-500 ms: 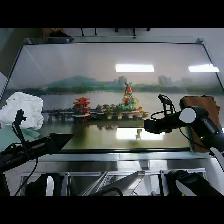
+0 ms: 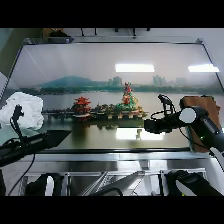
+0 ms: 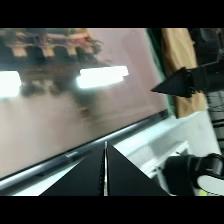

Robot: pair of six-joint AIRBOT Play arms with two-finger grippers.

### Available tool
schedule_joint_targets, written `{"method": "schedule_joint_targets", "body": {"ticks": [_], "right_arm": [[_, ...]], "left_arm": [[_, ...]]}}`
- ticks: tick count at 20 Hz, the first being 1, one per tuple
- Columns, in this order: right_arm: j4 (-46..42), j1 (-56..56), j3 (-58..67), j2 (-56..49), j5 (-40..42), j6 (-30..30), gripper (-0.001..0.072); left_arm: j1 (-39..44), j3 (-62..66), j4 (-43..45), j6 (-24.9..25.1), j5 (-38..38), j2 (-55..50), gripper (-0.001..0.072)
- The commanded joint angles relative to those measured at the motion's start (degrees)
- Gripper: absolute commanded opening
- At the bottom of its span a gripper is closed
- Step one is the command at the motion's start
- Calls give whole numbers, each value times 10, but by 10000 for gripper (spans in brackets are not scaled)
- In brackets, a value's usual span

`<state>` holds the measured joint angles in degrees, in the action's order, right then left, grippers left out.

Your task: Fold the shirts.

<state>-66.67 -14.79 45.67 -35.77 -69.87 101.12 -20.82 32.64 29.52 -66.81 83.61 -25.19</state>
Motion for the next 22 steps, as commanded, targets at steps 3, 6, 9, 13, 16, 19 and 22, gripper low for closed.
{"method": "schedule_joint_targets", "body": {"ticks": [3, 6, 9, 13, 16, 19, 22], "right_arm": [[0, 0, 0, 0, 0, 0, 19], [0, 0, 0, 0, 0, 0, 20], [0, 0, 0, 0, 0, 0, 20], [0, -1, 0, 0, 0, 0, 20], [0, 0, 0, 0, 5, 0, 19], [0, 0, 0, 0, 11, 0, 20], [0, 0, 0, 0, 11, 0, 20]], "left_arm": [[-1, 204, 234, -1, -65, -161, 19], [-1, 345, 392, -70, -134, -275, 691], [-1, 435, 520, -72, -179, -388, 691], [-16, 473, 578, -79, -185, -536, 691], [-43, 455, 579, -78, -209, -617, 690], [-64, 444, 580, -78, -222, -673, 690], [-71, 444, 580, -79, -220, -716, 657]]}}
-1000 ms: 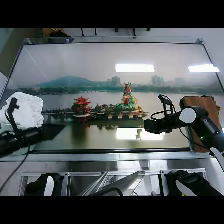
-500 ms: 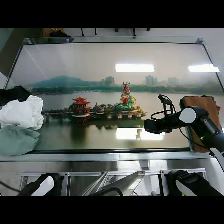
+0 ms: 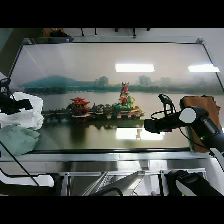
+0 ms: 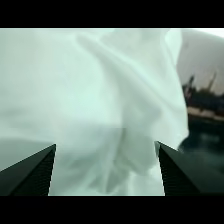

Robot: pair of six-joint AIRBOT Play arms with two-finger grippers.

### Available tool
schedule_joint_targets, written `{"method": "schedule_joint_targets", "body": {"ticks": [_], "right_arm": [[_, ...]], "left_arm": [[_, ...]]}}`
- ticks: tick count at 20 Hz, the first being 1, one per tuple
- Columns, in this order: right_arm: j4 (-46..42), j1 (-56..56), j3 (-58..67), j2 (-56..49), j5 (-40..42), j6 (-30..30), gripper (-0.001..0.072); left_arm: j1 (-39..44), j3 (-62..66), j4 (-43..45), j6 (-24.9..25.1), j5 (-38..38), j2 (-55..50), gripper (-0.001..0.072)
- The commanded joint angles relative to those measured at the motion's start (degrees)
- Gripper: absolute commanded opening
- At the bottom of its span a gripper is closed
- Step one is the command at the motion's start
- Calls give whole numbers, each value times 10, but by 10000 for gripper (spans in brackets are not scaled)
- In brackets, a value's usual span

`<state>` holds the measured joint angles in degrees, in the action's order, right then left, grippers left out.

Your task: Fold the shirts.

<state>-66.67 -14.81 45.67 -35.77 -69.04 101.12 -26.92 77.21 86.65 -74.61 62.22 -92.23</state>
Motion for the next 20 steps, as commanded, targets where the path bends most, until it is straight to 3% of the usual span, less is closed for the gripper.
{"method": "schedule_joint_targets", "body": {"ticks": [1, 3, 4, 8, 14, 17, 20], "right_arm": [[0, 0, 0, -1, 3, 0, 20], [0, 0, 0, -1, 3, 0, 20], [0, 0, 0, -1, 3, 0, 20], [0, 0, 0, -1, 3, 0, 20], [54, 0, 0, -2, -2, 0, 19], [72, 0, 0, -2, -4, -26, 19], [71, 1, 0, -2, -3, -62, 20]], "left_arm": [[-10, -1, 8, -1, -7, -52, 523], [-10, 5, 9, 0, -3, -61, 154], [-10, 16, 9, 0, 7, -66, 13], [7, 116, -31, -5, 77, -45, 12], [121, 301, -272, -5, 163, 121, 13], [224, 285, -310, -22, 180, 200, 12], [338, 175, -306, -35, 145, 252, 13]]}}
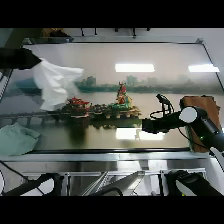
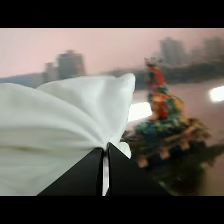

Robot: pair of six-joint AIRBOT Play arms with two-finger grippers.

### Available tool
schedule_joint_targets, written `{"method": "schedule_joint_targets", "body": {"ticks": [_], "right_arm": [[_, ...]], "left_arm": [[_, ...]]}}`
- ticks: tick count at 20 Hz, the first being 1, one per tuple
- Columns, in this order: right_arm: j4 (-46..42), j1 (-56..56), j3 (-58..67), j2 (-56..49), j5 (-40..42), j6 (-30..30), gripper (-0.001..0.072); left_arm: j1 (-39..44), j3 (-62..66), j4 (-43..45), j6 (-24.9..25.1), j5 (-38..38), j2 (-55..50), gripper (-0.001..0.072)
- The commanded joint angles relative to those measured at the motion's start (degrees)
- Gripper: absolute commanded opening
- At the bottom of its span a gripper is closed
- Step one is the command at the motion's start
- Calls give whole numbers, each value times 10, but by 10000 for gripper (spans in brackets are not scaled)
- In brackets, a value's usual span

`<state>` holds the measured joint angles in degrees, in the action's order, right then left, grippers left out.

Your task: Fold the shirts.

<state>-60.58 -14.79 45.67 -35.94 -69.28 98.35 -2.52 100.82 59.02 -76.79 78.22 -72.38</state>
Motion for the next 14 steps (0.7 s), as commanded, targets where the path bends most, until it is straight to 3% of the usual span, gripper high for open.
{"method": "schedule_joint_targets", "body": {"ticks": [1, 5, 6, 7, 8, 12, 14], "right_arm": [[10, 1, 0, 0, -1, -47, 20], [-3, 2, 0, 0, 1, -56, 31], [-2, 9, 1, 0, 0, -56, 181], [-2, 20, 5, 0, -3, -56, 370], [-2, 40, 16, 0, -11, -56, 424], [-2, 171, 101, -6, -28, -97, 431], [14, 232, 114, -27, -28, -144, 431]], "left_arm": [[126, -108, -30, -14, -37, 63, 13], [229, -292, -31, -13, -181, 60, 17], [246, -320, -31, -13, -205, 49, 120], [255, -340, -31, -13, -216, 34, 664], [250, -342, -32, -19, -198, 21, 690], [132, -269, -31, -19, -22, -3, 689], [63, -289, -31, -17, 1, 13, 689]]}}
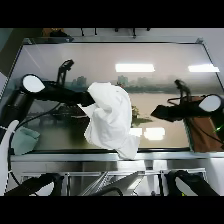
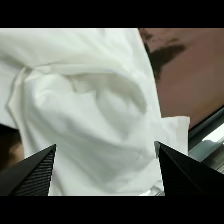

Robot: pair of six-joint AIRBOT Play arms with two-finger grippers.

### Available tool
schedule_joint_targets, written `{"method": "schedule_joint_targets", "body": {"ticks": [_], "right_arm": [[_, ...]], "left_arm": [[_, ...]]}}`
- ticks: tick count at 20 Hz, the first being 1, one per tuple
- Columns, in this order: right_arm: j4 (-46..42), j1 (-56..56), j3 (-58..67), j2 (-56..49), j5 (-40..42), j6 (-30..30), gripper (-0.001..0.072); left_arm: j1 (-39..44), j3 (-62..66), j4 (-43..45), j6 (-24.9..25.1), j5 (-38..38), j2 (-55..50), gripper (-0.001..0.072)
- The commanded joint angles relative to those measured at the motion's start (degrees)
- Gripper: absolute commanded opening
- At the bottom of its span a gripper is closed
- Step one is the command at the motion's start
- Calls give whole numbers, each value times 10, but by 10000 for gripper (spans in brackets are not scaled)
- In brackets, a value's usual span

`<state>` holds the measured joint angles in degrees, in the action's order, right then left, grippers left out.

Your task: Fold the shirts.

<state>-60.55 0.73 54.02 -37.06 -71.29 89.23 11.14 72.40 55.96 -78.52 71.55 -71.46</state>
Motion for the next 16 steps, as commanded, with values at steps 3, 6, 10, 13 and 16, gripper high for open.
{"method": "schedule_joint_targets", "body": {"ticks": [3, 6, 10, 13, 16], "right_arm": [[59, 102, 31, -80, -17, -118, 433], [132, 81, 31, -154, -6, -145, 433], [158, 20, 31, -250, 63, -154, 432], [158, -28, 31, -315, 109, -167, 432], [158, -60, 31, -356, 137, -169, 432]], "left_arm": [[-154, -113, -4, 16, -4, 31, 689], [-167, -203, -17, 43, -112, 13, 689], [-165, -211, -158, 144, -167, -90, 689], [-147, -157, -170, 155, -173, -171, 688], [-116, -90, -169, 155, -169, -237, 688]]}}
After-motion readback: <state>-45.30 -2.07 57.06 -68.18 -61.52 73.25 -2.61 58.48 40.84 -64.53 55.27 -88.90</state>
